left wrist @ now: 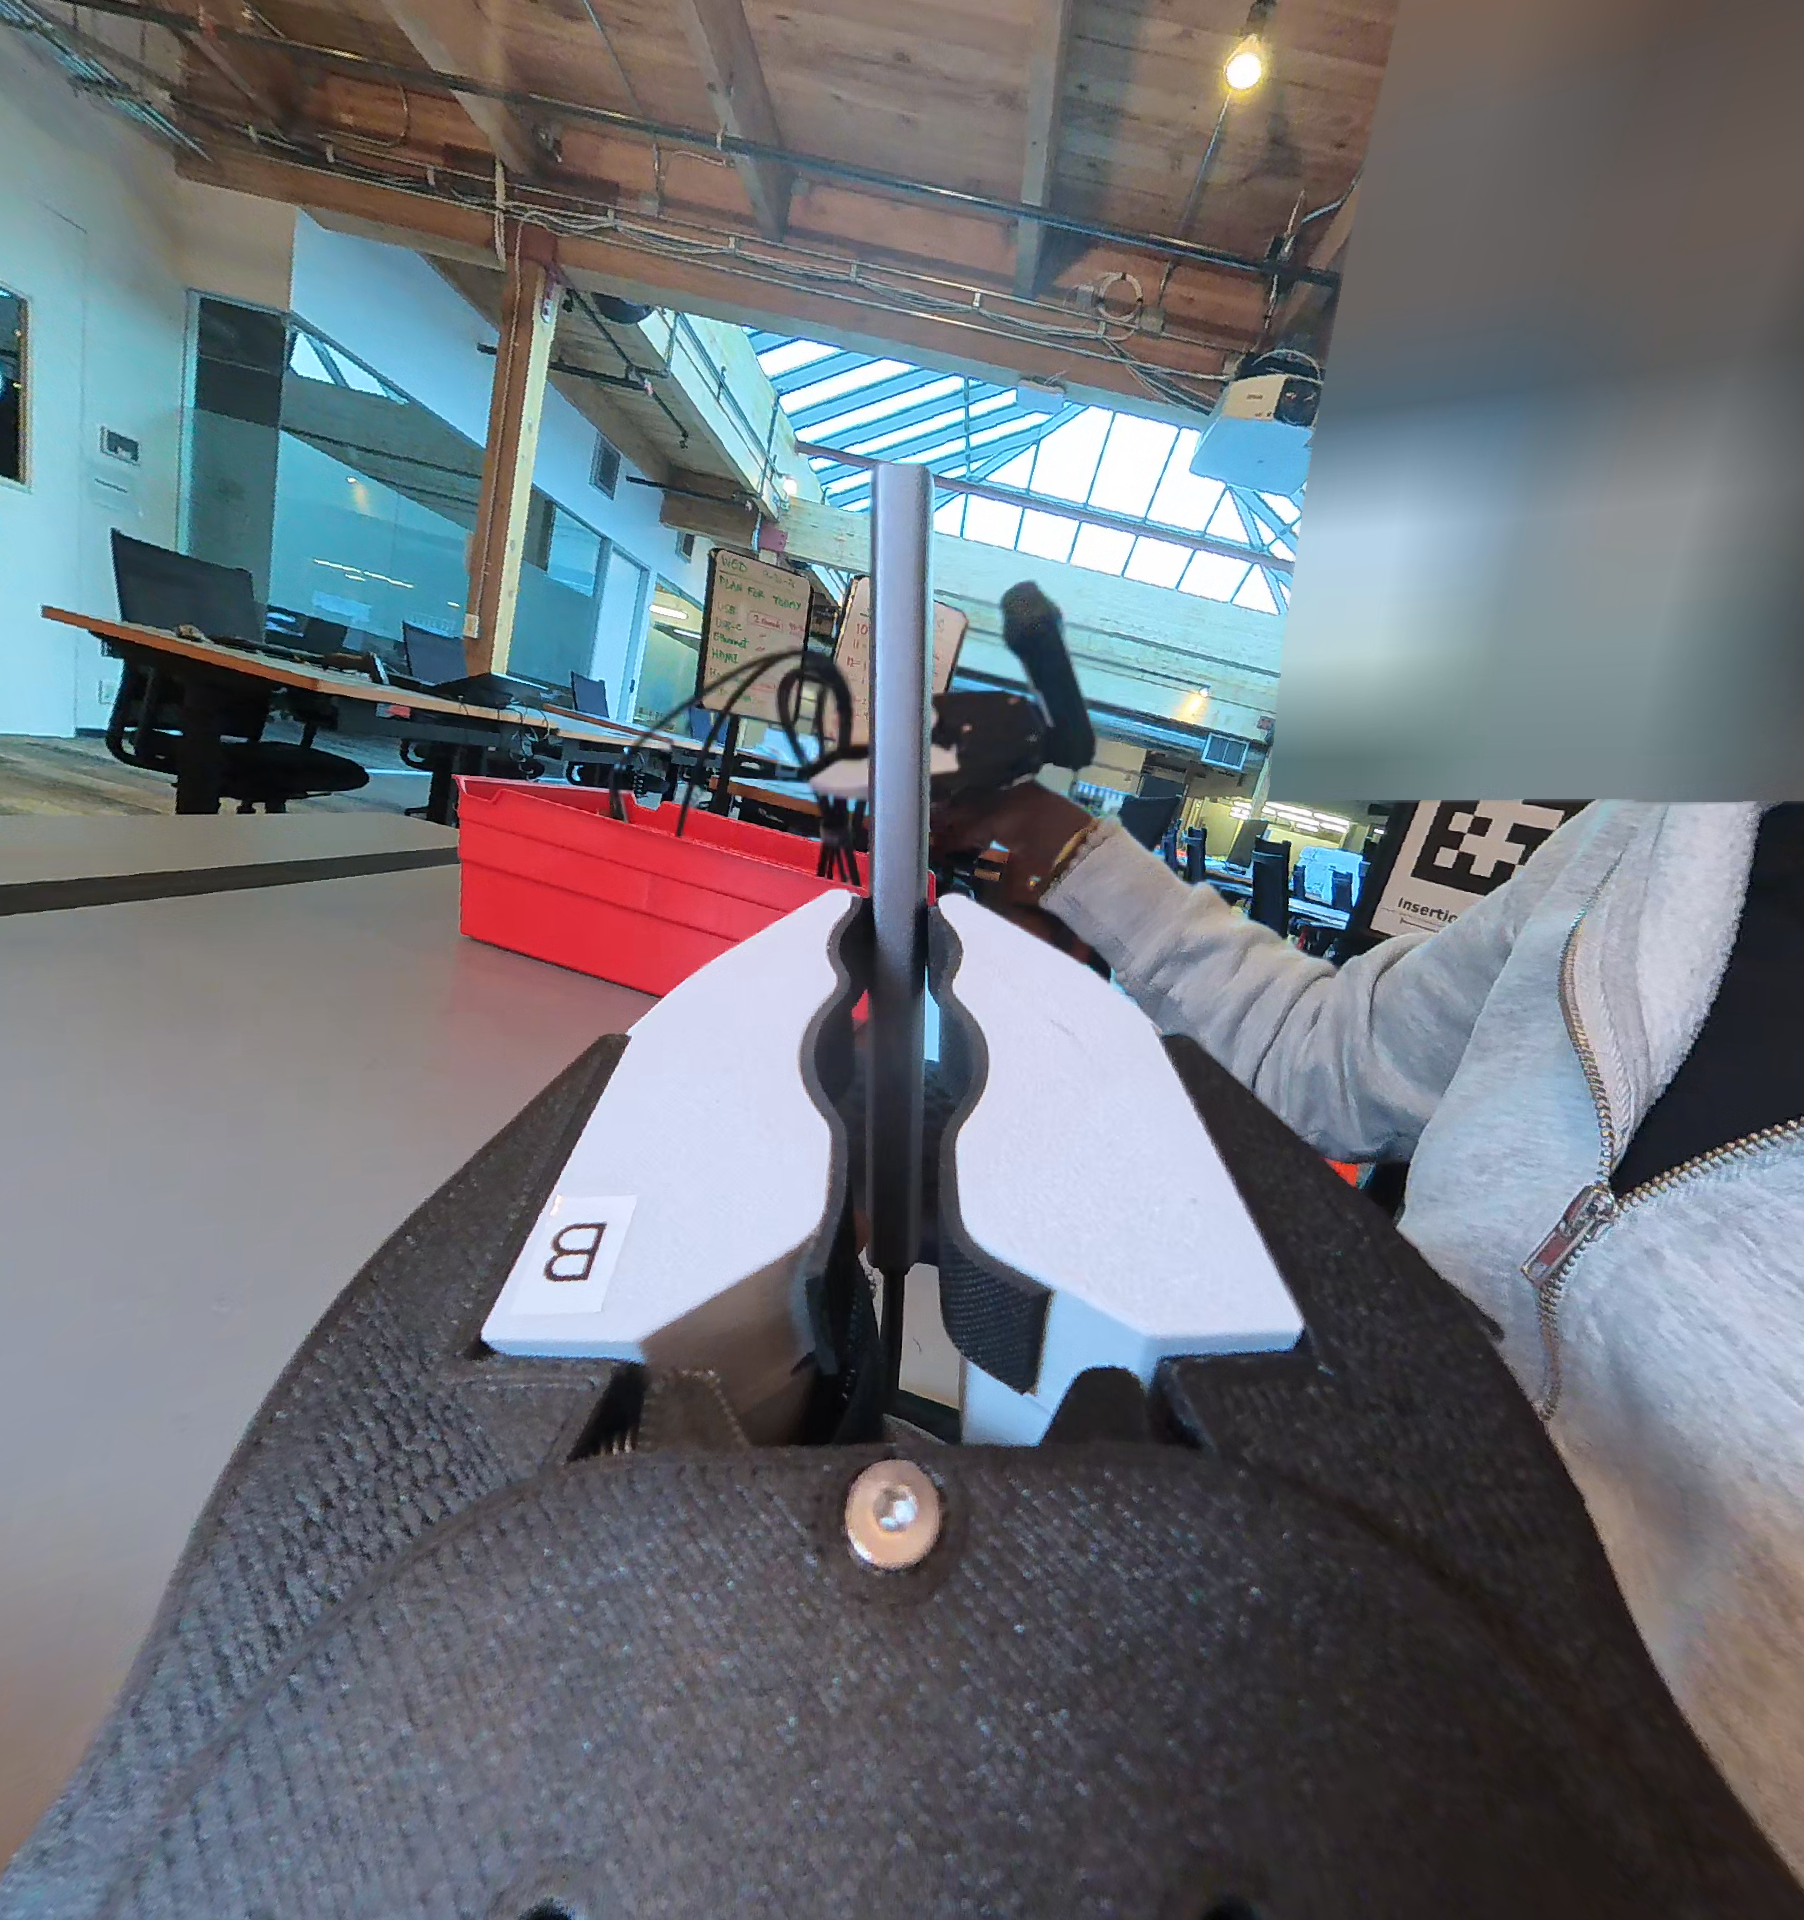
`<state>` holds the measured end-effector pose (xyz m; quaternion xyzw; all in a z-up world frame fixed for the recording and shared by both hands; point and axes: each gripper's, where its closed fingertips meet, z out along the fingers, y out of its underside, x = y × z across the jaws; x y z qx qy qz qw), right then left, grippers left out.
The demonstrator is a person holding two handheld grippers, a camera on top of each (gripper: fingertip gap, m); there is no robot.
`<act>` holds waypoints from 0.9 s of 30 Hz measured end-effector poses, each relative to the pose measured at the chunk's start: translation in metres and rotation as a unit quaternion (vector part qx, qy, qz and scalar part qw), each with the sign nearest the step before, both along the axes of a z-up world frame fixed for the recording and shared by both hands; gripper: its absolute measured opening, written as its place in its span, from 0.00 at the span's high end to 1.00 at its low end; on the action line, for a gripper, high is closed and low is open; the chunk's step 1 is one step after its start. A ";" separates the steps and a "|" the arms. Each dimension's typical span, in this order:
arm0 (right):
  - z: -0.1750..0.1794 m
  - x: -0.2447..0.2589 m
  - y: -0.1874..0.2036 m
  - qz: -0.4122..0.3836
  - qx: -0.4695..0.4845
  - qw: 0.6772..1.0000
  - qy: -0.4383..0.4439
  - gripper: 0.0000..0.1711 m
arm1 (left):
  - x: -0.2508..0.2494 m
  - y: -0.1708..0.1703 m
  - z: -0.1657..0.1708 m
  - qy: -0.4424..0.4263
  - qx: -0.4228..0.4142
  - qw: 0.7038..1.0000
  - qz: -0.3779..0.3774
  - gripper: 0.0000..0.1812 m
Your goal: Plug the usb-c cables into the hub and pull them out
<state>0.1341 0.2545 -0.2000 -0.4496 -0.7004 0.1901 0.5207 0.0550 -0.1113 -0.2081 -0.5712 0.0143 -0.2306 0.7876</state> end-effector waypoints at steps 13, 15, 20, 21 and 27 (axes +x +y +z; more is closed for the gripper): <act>0.055 0.073 0.039 0.050 0.198 0.973 -0.108 0.94 | -0.001 0.000 0.000 -0.003 0.000 1.000 0.000 0.94; 0.050 0.085 0.048 0.042 0.233 0.953 -0.187 0.95 | -0.001 0.000 0.000 -0.006 -0.001 1.000 0.000 0.94; 0.039 0.095 0.061 0.028 0.317 0.886 -0.339 0.95 | -0.002 0.000 0.000 -0.009 0.000 1.000 -0.001 0.94; 0.033 0.093 0.059 0.036 0.319 0.875 -0.363 0.95 | -0.002 0.000 0.000 -0.010 0.000 1.000 -0.001 0.94; -0.030 0.051 0.029 0.129 0.293 0.845 -0.429 0.95 | -0.002 0.000 0.000 -0.009 0.001 1.000 -0.001 0.94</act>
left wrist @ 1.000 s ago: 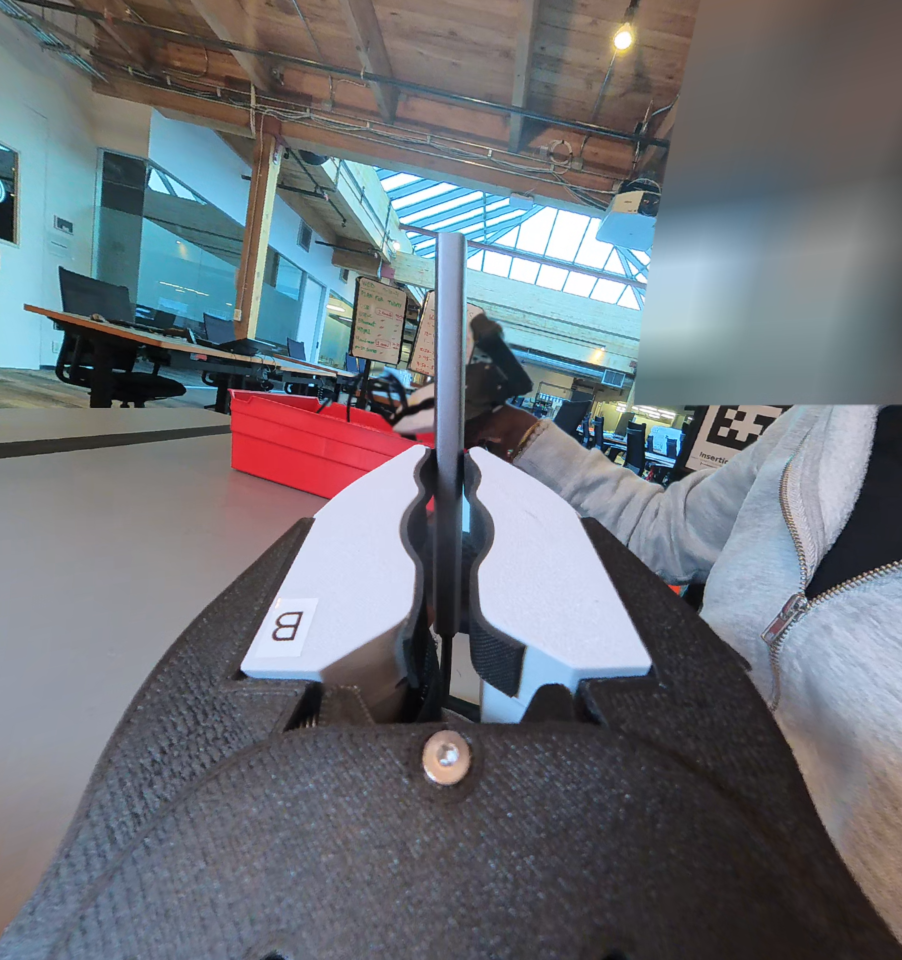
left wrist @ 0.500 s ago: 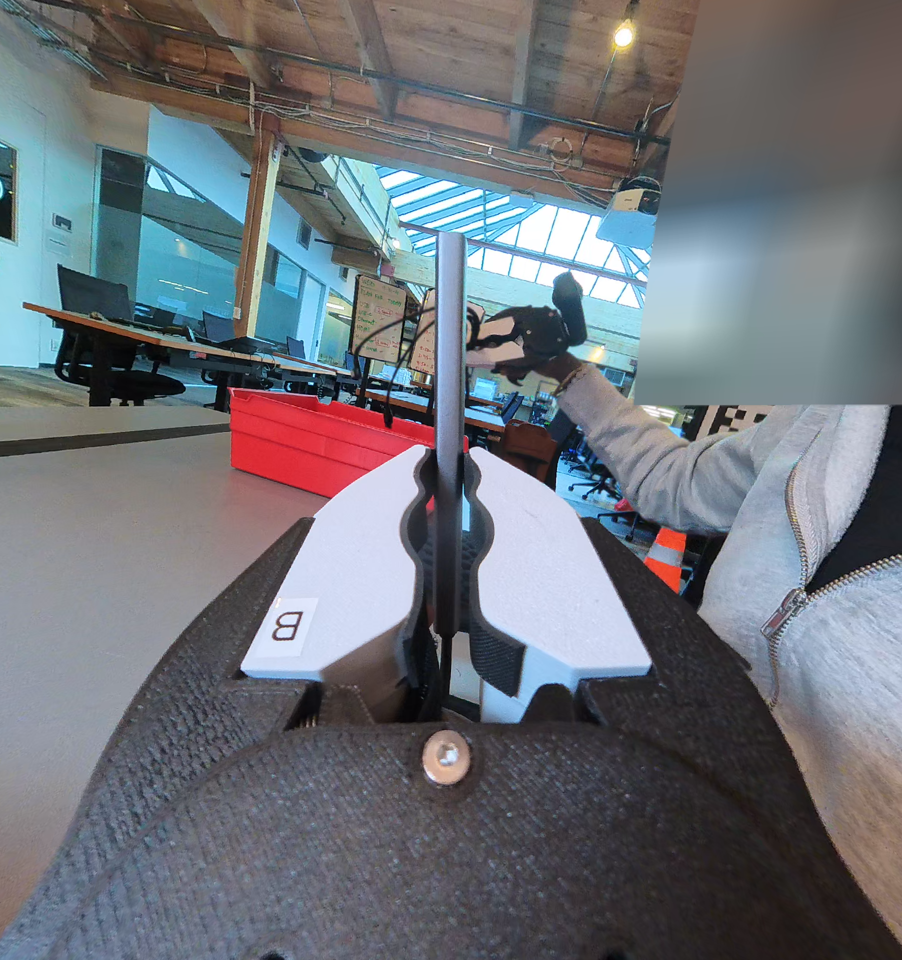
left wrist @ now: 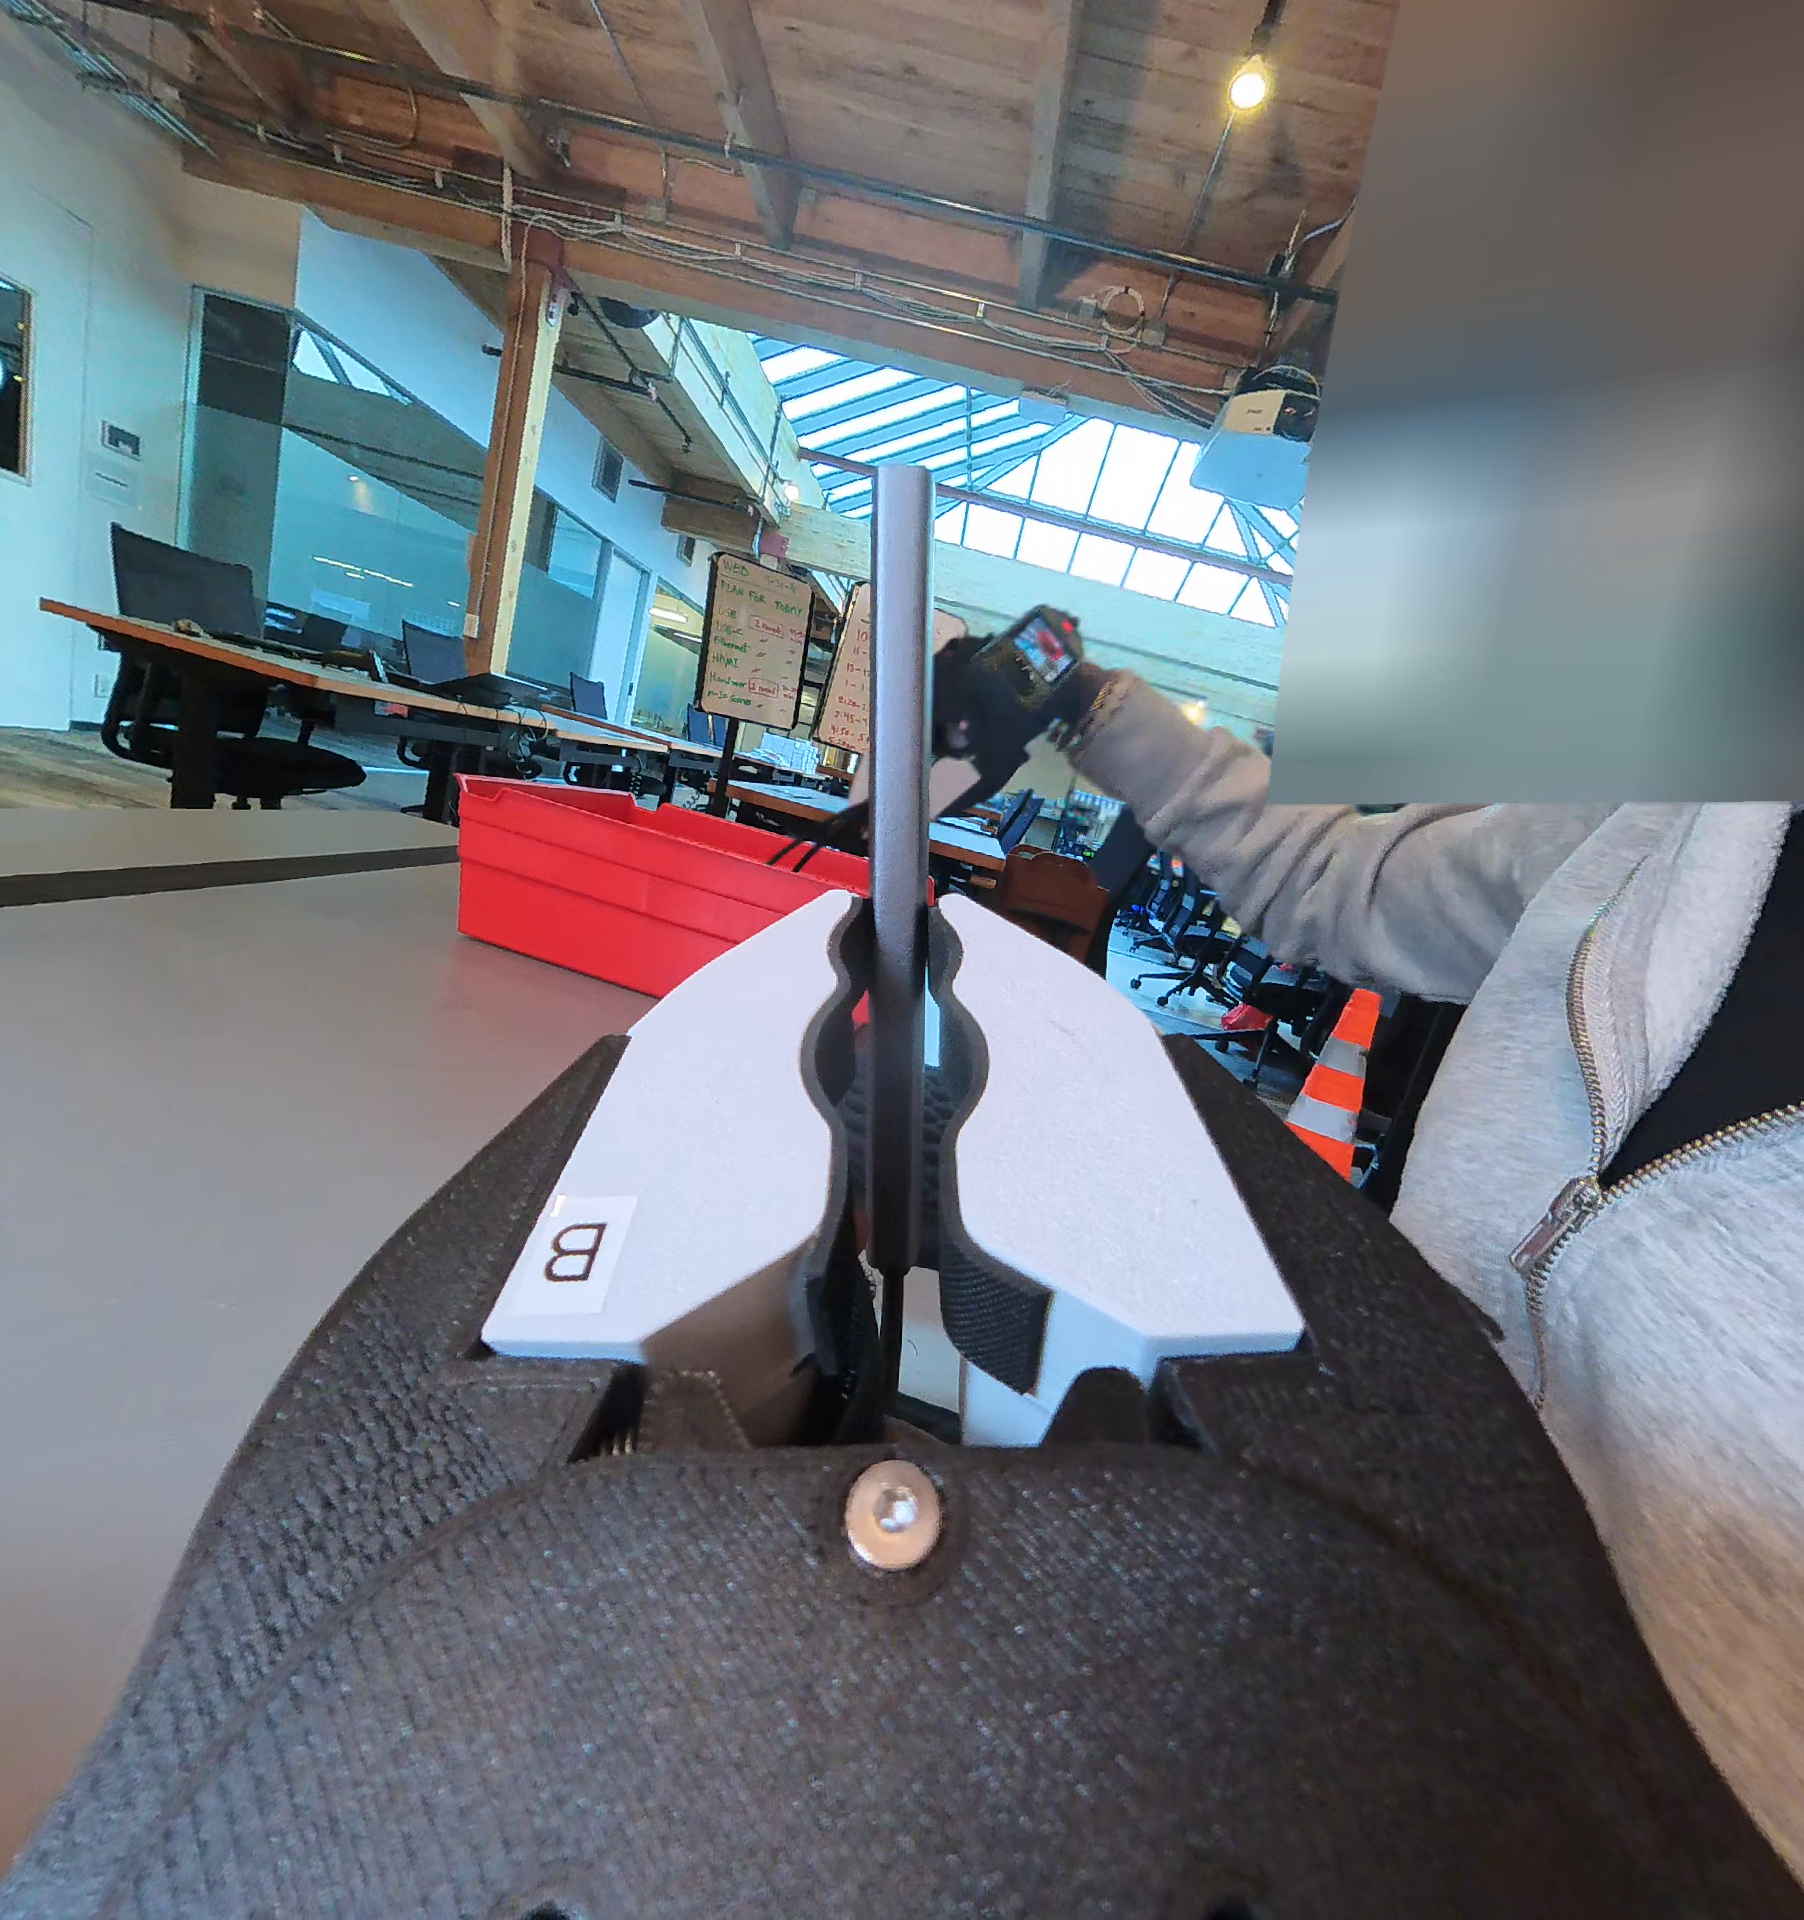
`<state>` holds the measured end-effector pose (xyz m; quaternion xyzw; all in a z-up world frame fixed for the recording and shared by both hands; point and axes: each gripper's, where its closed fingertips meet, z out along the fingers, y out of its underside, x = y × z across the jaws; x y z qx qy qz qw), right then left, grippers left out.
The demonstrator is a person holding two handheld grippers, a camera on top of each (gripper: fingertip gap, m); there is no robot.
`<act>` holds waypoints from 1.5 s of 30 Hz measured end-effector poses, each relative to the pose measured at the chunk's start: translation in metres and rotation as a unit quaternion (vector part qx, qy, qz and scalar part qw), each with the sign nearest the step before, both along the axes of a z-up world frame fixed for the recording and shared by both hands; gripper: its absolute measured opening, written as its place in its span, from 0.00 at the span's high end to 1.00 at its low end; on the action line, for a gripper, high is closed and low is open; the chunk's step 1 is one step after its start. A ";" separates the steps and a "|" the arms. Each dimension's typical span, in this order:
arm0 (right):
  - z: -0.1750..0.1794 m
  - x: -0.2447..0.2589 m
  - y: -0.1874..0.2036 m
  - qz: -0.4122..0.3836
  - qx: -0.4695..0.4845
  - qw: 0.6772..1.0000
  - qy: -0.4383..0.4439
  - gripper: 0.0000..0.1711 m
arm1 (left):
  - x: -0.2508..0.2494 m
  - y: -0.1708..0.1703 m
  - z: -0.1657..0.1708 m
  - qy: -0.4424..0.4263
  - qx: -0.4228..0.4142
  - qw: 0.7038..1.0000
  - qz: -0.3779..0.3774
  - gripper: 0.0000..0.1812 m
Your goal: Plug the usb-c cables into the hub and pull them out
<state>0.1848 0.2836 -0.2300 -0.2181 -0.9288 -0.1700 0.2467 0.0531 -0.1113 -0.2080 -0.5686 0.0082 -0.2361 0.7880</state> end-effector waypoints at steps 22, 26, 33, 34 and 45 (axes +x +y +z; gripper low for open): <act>-0.107 -0.009 -0.019 -0.157 -0.223 0.960 -0.059 0.76 | 0.001 0.000 0.000 0.004 0.000 1.000 0.000 0.94; -0.076 -0.009 -0.026 -0.175 -0.274 0.946 -0.007 0.69 | 0.002 0.001 0.000 0.006 -0.002 1.000 -0.001 0.94; -0.057 -0.027 -0.071 -0.163 -0.428 0.887 0.050 0.97 | 0.001 0.001 0.000 0.004 -0.002 1.000 0.000 0.94; -0.069 -0.025 -0.070 -0.171 -0.415 0.893 0.033 0.98 | 0.001 0.001 0.000 0.003 -0.002 1.000 0.000 0.94; -0.063 -0.035 -0.067 -0.192 -0.455 0.867 0.067 0.97 | 0.000 0.000 0.000 0.001 -0.001 1.000 -0.001 0.94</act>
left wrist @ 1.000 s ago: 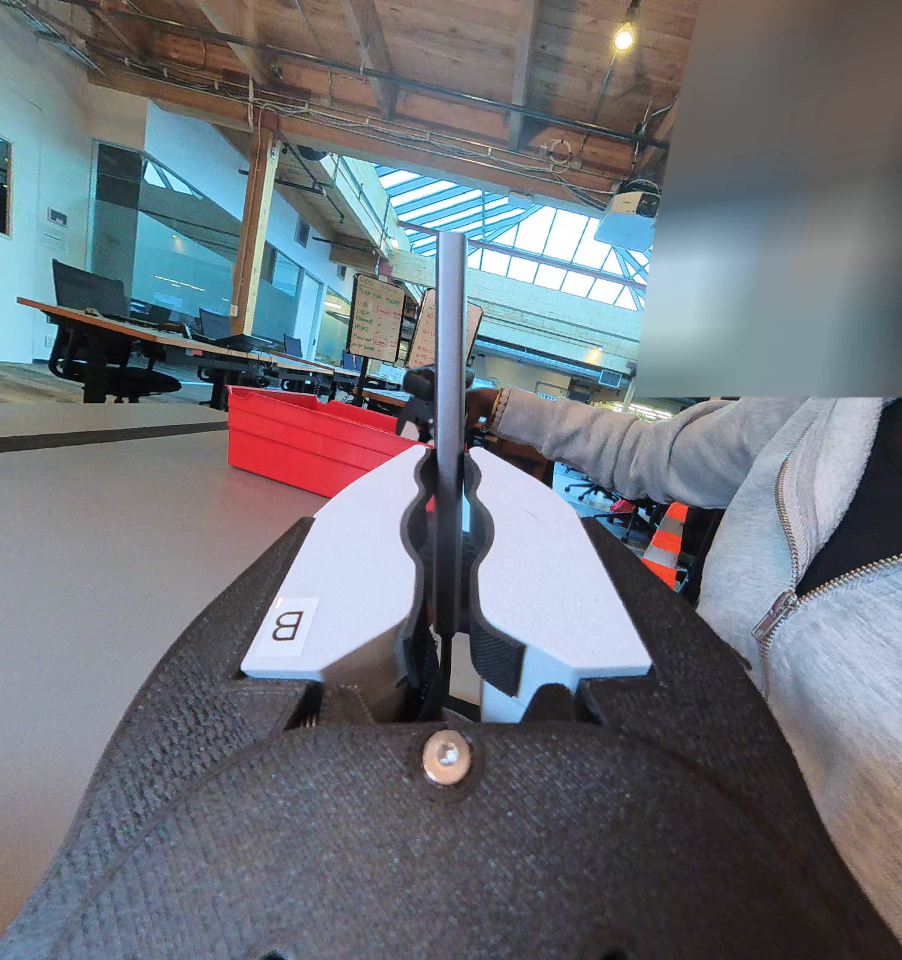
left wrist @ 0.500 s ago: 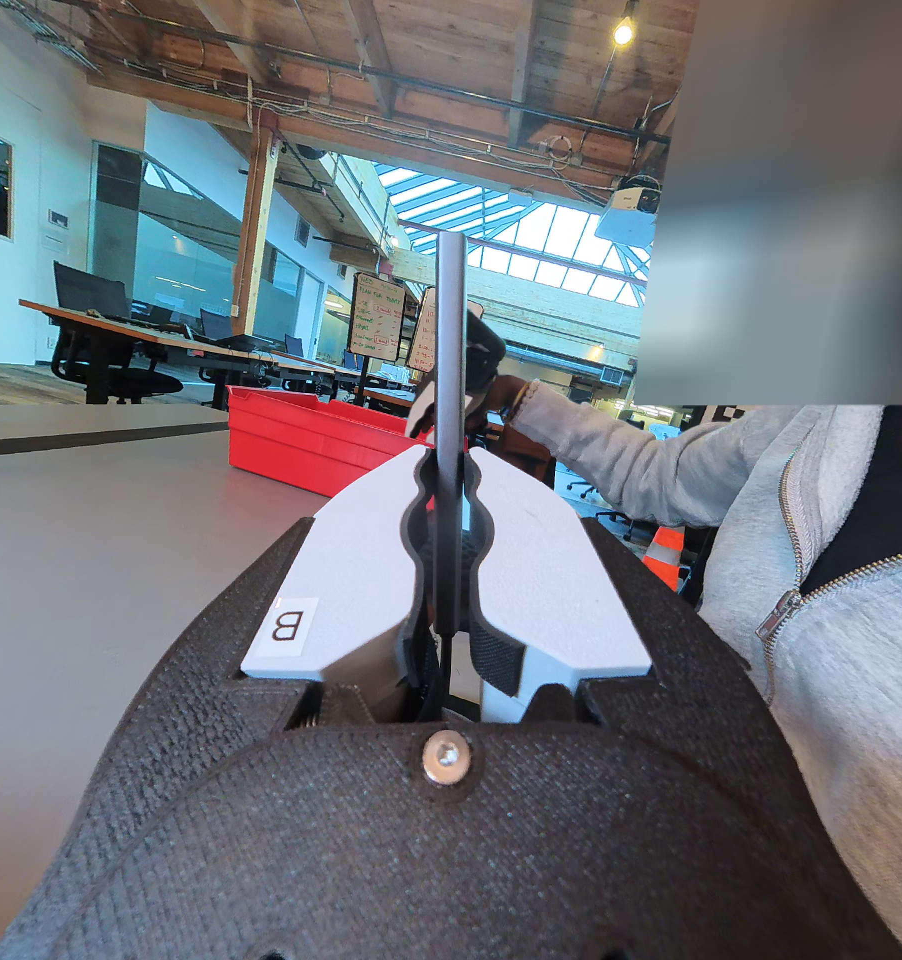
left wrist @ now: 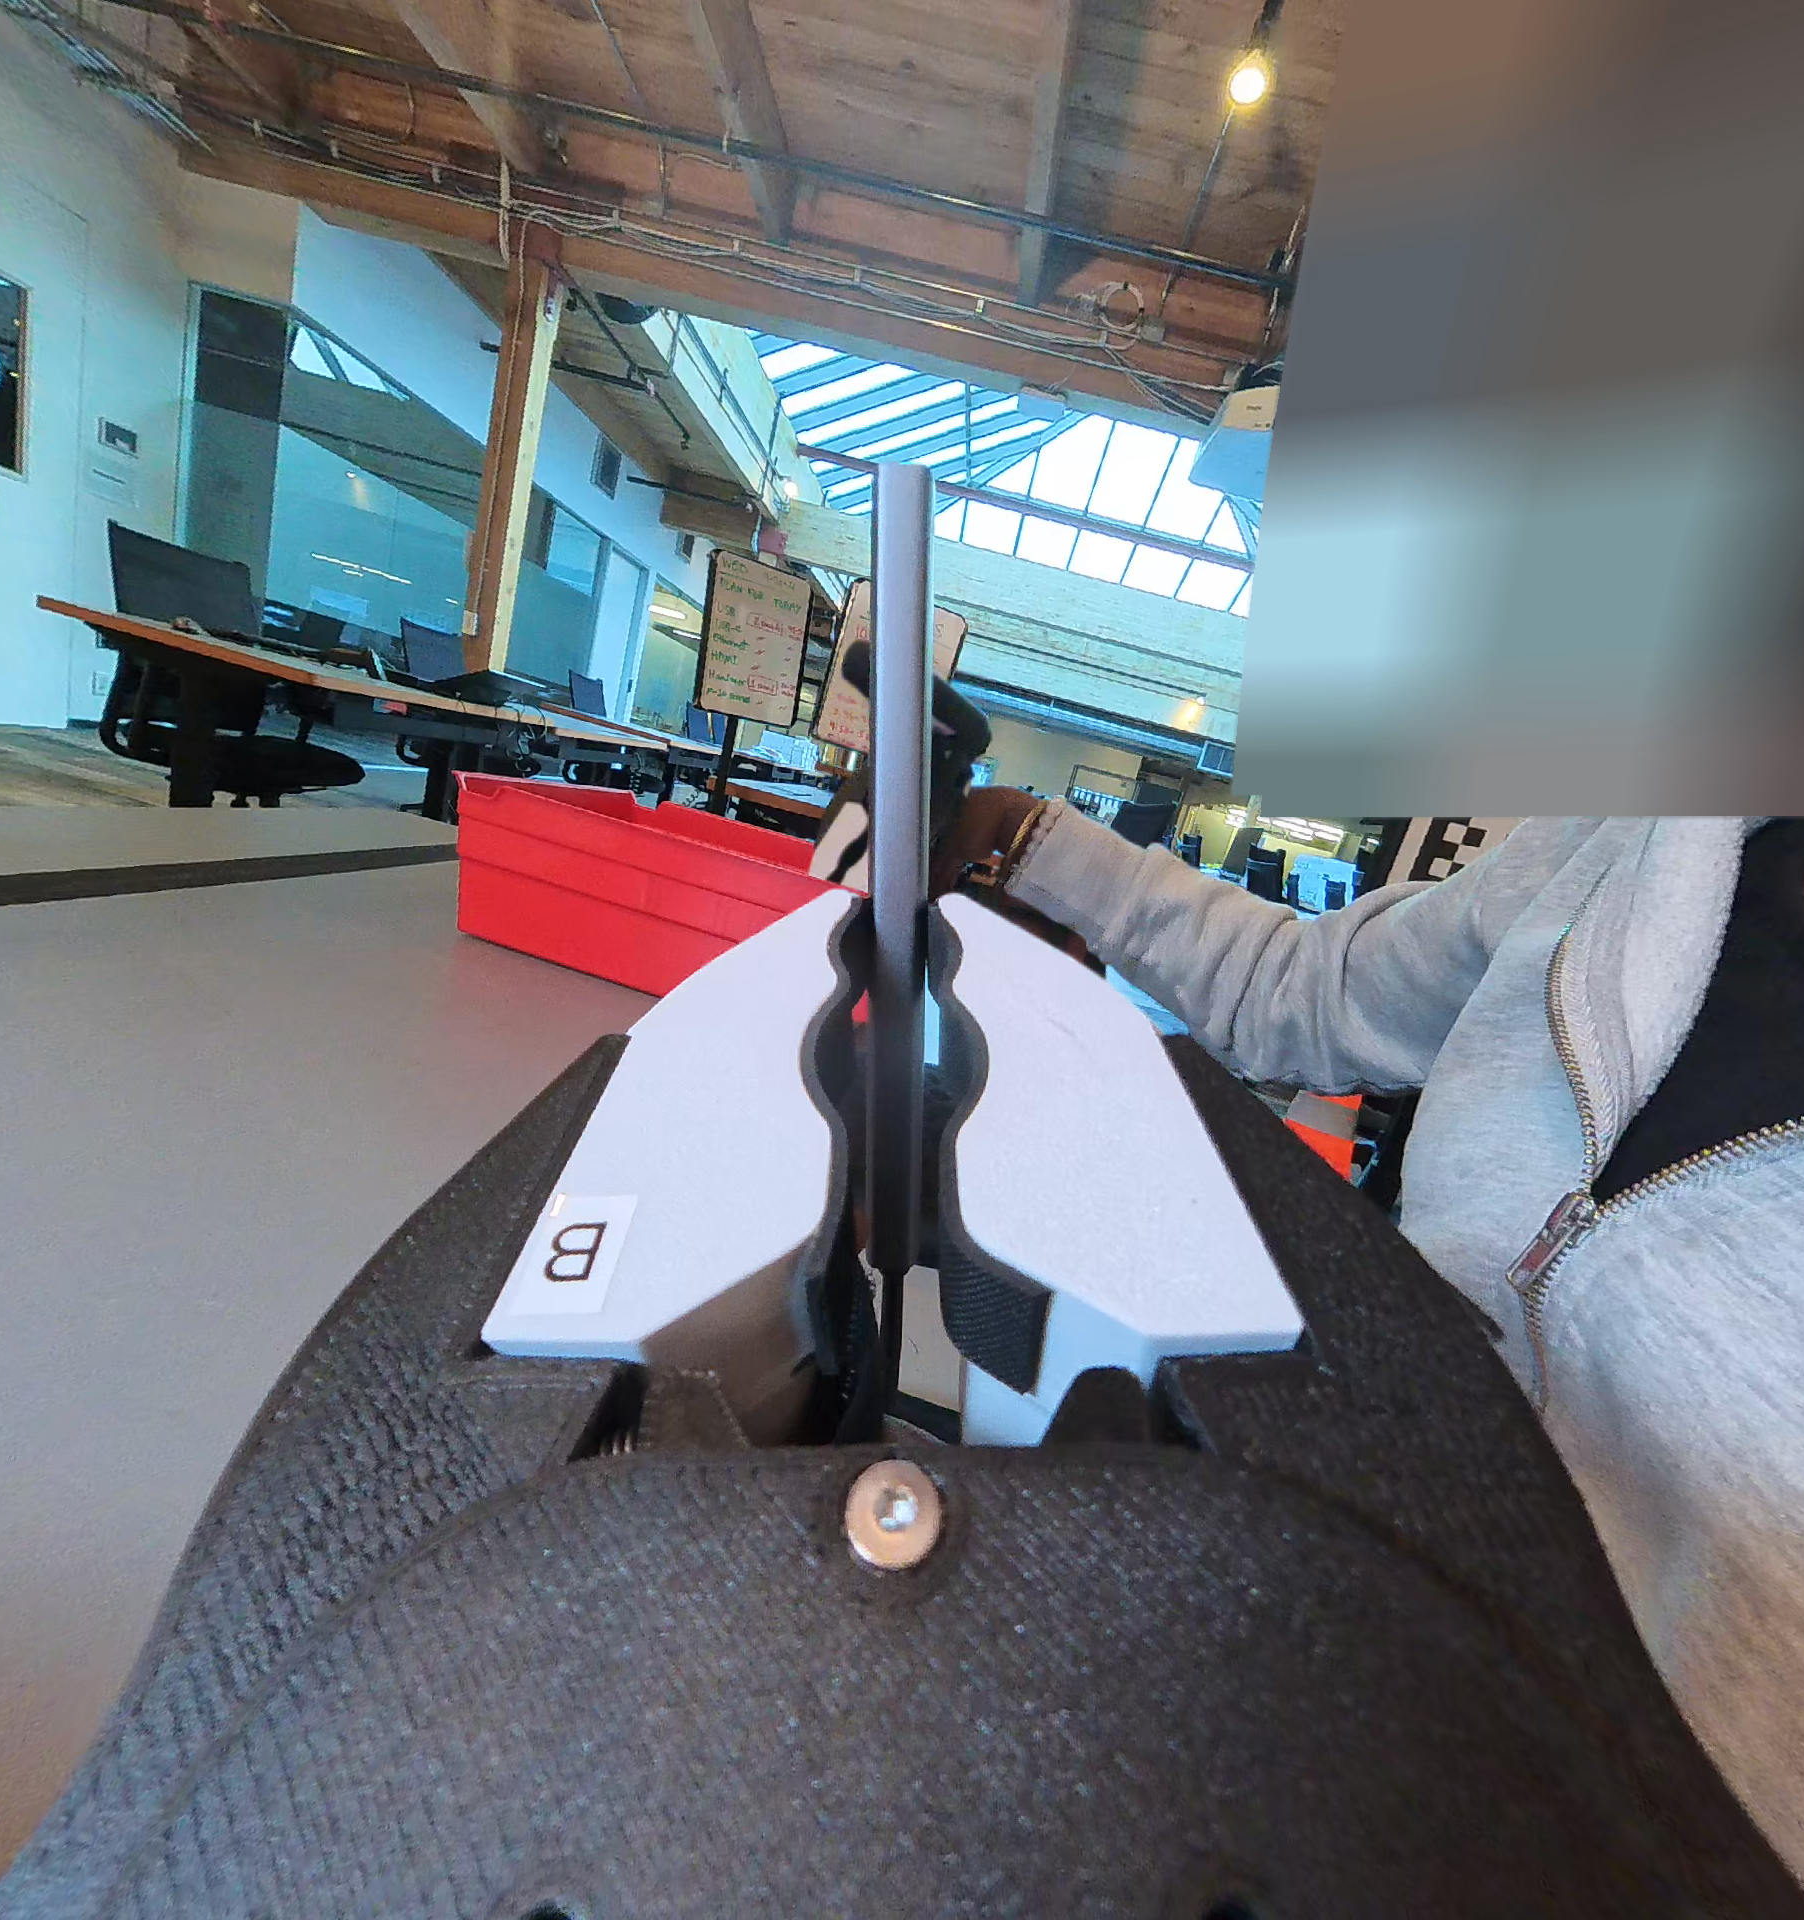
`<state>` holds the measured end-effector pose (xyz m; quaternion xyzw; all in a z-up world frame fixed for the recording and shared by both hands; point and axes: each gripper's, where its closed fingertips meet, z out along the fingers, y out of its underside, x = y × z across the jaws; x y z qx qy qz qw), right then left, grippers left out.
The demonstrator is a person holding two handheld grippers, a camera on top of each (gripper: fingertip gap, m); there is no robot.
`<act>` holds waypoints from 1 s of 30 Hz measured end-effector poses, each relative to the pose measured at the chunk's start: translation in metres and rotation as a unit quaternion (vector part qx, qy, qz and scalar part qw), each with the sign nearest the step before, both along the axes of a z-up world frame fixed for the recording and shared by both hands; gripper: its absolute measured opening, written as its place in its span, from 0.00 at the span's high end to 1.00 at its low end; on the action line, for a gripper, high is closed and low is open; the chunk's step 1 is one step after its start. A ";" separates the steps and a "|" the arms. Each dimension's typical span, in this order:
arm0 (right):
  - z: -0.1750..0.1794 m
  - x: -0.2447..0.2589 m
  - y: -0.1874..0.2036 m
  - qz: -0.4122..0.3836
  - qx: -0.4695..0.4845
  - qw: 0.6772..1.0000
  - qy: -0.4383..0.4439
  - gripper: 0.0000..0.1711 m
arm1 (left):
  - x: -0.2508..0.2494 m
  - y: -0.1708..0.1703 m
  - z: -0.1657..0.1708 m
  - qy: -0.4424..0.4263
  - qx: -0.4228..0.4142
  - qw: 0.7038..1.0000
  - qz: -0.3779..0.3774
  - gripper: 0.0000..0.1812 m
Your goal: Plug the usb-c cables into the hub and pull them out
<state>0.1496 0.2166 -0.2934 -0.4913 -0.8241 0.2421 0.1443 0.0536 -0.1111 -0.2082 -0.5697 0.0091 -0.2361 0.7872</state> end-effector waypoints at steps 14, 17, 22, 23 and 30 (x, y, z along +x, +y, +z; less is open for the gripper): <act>-0.019 0.009 0.027 -0.121 0.139 0.983 -0.008 0.94 | -0.003 0.001 -0.004 -0.004 0.004 1.000 0.006 0.94; 0.045 0.007 0.021 -0.231 0.099 0.956 0.154 0.88 | -0.004 0.003 -0.006 -0.002 0.001 1.000 0.003 0.94; 0.134 -0.005 -0.134 -0.068 -0.132 0.886 0.440 0.82 | -0.001 0.006 -0.003 0.019 -0.002 1.000 0.000 0.94; 0.135 -0.008 -0.171 -0.018 -0.180 0.874 0.451 0.82 | 0.002 0.005 -0.003 0.027 -0.002 1.000 -0.001 0.94; 0.106 -0.068 -0.325 0.143 -0.322 0.851 0.389 0.78 | 0.025 0.003 -0.006 0.077 -0.008 0.996 -0.040 0.94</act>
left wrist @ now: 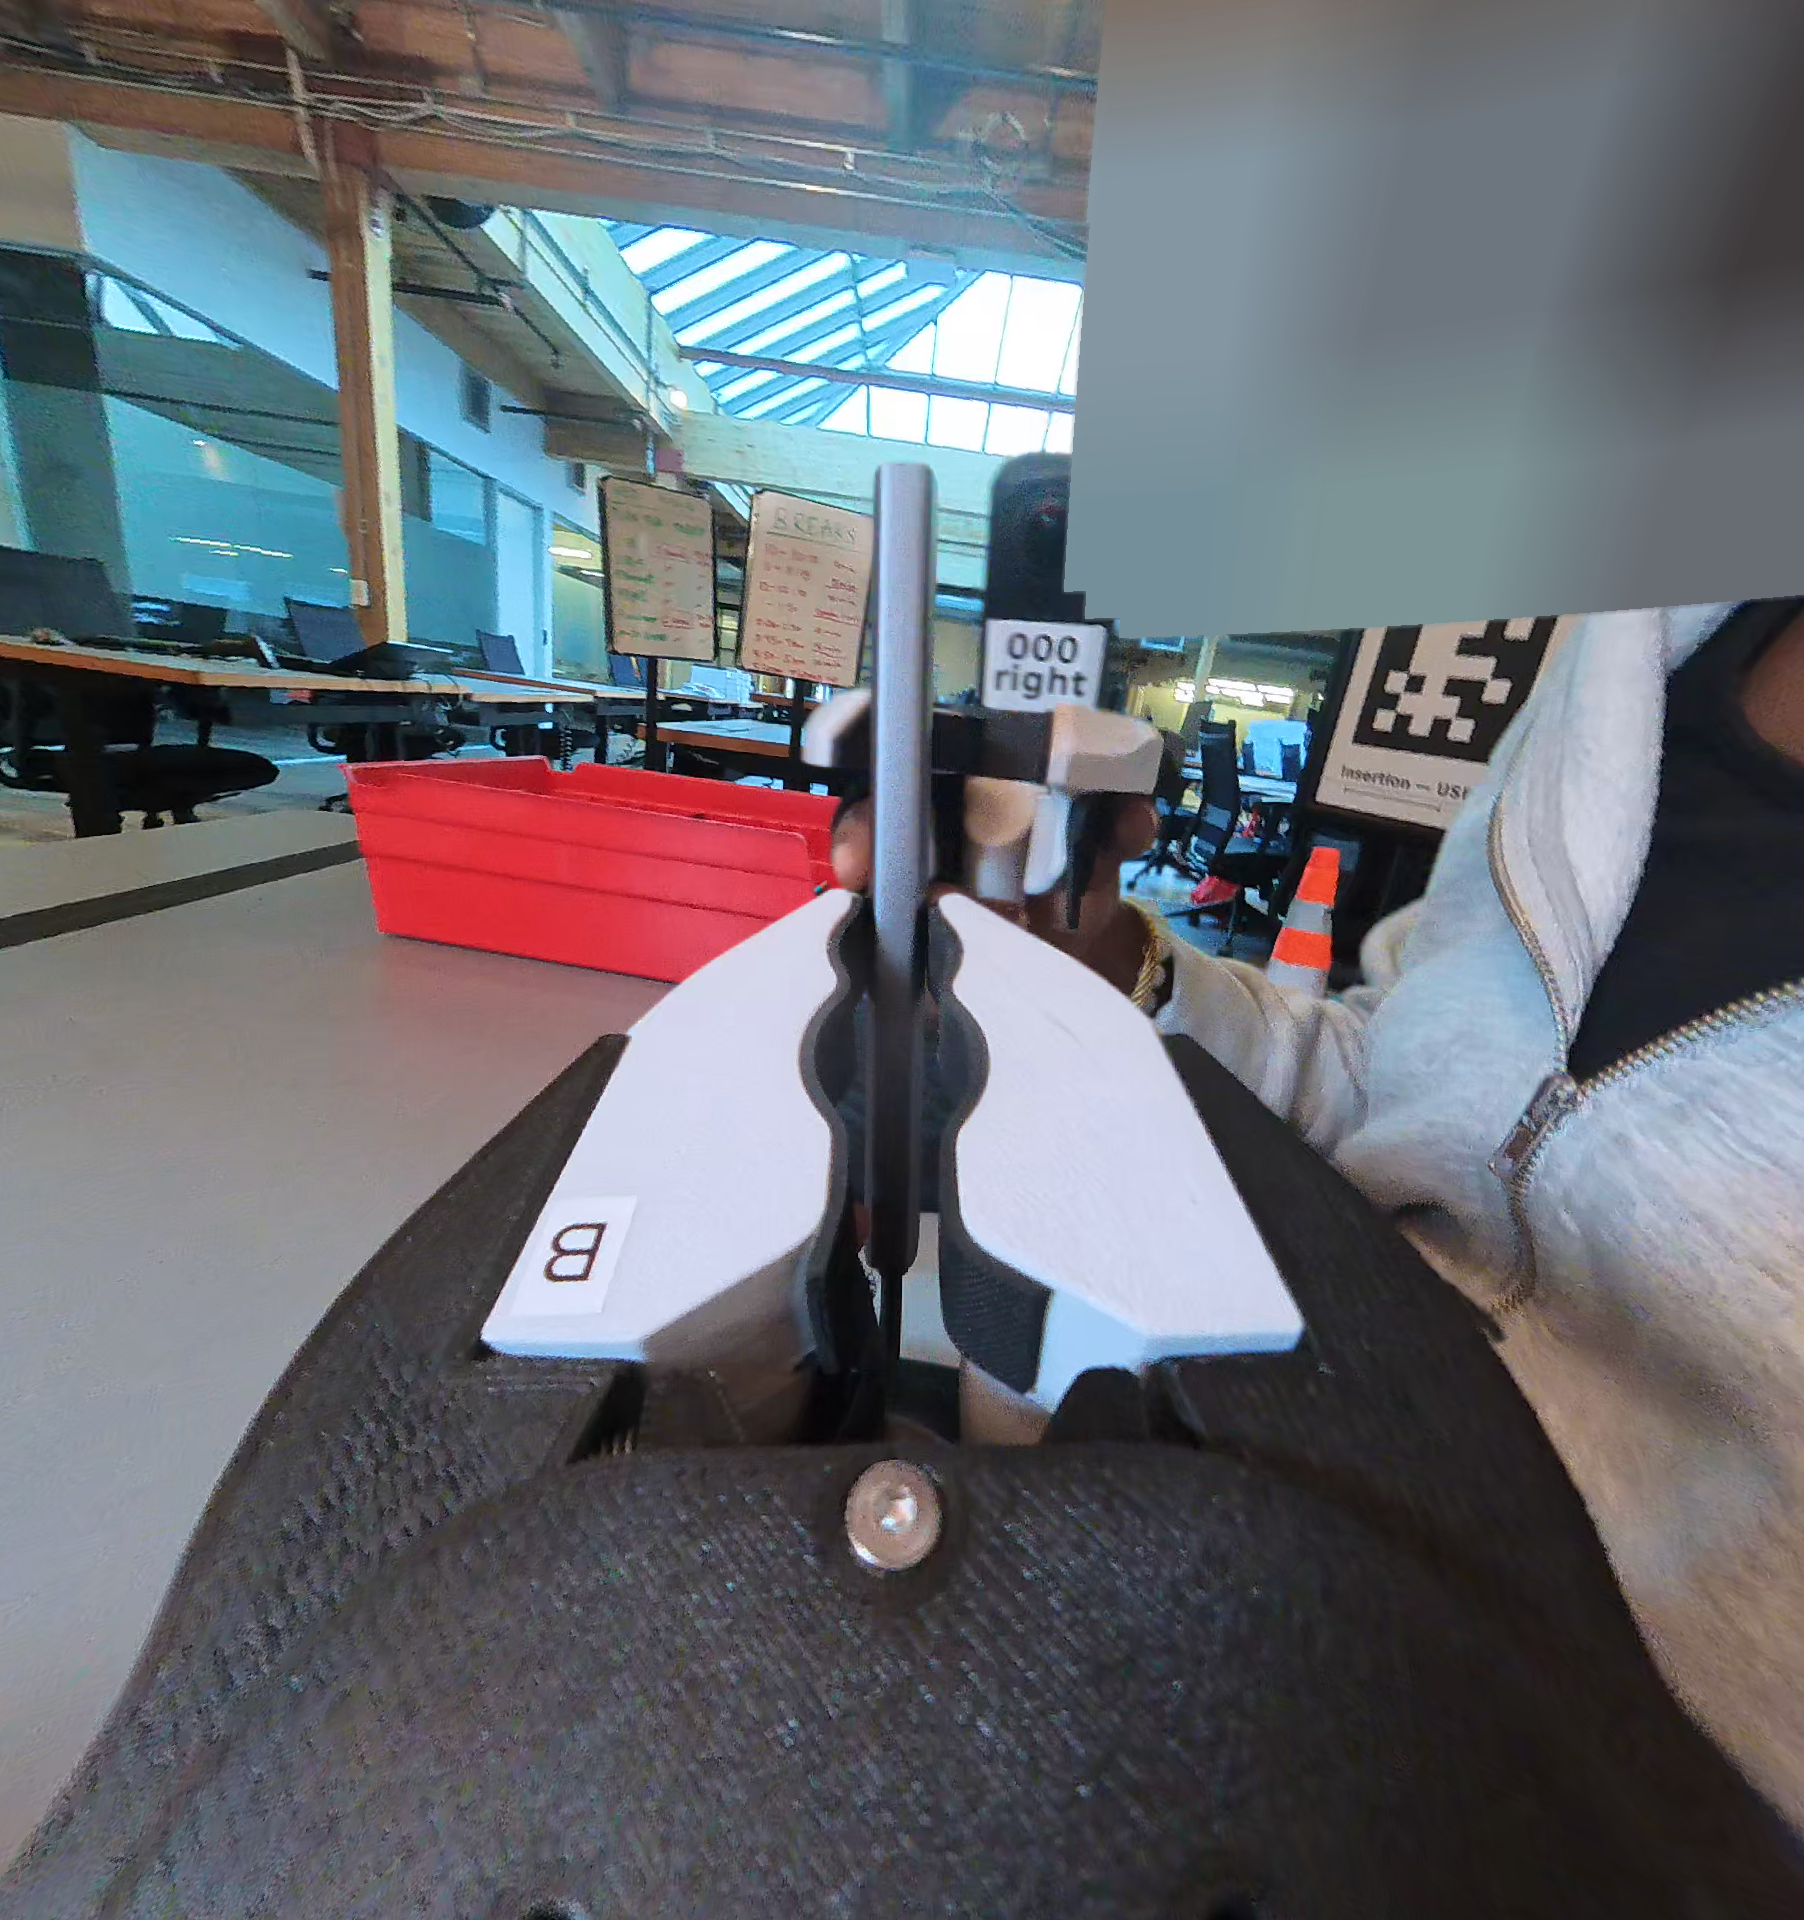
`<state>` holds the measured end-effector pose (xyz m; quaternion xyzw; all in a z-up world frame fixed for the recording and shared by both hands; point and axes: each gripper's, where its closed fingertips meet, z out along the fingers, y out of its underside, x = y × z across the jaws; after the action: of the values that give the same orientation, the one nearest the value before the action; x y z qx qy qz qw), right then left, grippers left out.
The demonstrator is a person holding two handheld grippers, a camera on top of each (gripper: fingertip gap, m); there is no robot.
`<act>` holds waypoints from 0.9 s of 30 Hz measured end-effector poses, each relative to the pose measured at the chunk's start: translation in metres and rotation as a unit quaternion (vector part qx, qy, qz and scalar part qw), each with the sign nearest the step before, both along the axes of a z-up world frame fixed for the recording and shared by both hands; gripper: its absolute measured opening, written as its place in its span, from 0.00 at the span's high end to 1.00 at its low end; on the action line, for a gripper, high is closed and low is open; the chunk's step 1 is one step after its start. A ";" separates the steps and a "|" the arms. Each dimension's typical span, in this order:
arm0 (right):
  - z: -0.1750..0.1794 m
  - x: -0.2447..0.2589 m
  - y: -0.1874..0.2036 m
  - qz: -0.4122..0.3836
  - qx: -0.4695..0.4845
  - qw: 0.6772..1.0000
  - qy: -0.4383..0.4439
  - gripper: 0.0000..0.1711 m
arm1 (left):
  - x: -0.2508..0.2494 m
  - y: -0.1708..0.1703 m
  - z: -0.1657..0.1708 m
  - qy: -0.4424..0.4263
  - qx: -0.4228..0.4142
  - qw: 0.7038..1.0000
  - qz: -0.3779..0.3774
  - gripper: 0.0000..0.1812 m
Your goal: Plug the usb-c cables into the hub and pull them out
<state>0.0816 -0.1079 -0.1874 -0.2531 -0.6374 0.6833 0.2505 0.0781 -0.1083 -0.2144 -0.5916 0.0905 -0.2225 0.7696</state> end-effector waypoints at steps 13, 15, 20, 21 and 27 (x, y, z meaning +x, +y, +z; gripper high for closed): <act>0.069 0.013 0.075 -0.134 -0.027 0.985 0.103 0.94 | -0.018 -0.037 0.041 -0.012 0.169 0.981 0.092 0.74; 0.099 0.026 0.100 -0.170 -0.005 0.976 0.137 0.94 | -0.017 -0.025 0.032 0.003 0.135 0.986 0.101 0.74; 0.169 0.051 0.179 -0.311 0.075 0.923 0.216 0.95 | -0.015 -0.005 0.013 0.032 0.067 0.991 0.112 0.75; 0.177 0.053 0.196 -0.339 0.102 0.908 0.223 0.94 | -0.019 -0.006 0.015 0.020 0.068 0.991 0.117 0.75; 0.138 0.021 0.319 -0.439 0.250 0.863 0.020 0.94 | -0.028 -0.008 0.016 -0.010 0.068 0.990 0.125 0.76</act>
<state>0.1028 0.2110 -0.0494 -0.4216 -0.6050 0.3252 0.5920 0.0503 -0.1158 -0.1982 -0.5422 0.0230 -0.1240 0.8307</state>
